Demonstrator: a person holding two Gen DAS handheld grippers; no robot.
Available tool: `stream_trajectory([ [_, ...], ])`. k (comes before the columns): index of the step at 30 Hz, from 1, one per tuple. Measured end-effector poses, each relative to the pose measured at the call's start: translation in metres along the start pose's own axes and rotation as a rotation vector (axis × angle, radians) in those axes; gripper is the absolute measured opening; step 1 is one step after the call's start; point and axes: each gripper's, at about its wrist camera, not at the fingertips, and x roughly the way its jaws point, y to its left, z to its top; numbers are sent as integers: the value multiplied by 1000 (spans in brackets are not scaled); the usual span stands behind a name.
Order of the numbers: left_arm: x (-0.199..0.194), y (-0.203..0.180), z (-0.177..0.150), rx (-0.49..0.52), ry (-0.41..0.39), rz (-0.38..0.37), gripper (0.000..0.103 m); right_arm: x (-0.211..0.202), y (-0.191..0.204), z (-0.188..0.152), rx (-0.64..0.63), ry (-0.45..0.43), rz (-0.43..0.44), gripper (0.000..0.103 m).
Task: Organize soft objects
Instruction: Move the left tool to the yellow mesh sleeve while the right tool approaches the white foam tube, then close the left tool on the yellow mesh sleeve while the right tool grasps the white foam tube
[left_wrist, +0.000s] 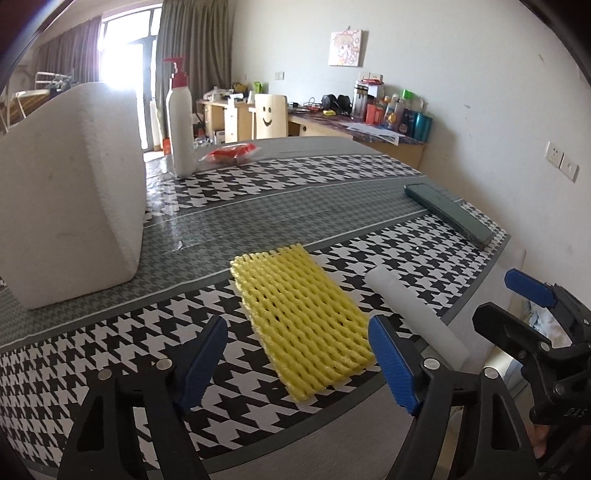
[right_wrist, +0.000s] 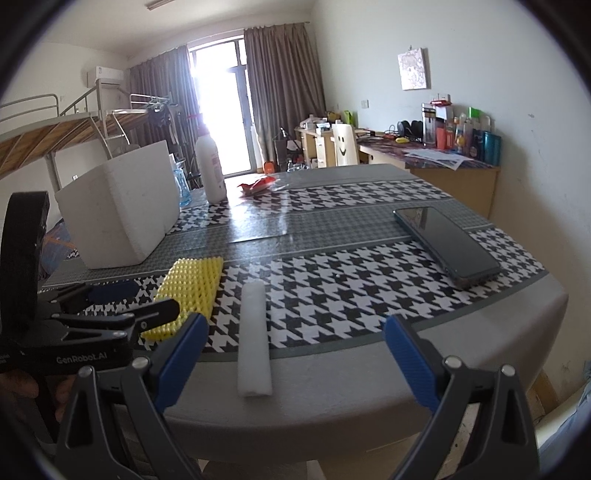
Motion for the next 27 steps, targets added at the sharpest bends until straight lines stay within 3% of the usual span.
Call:
stream_trajectory([
  [5, 10, -2, -1, 9, 33, 6, 63, 3, -1, 0, 6, 6, 9, 98],
  [12, 18, -6, 0, 24, 54, -4, 52, 6, 1, -1, 8, 18, 23, 98],
  [19, 24, -11, 4, 21, 69, -79, 23, 10, -2, -2, 17, 32, 20, 98],
  [27, 0, -3, 7, 13, -12, -74, 19, 9, 3, -3, 13, 36, 35, 98],
])
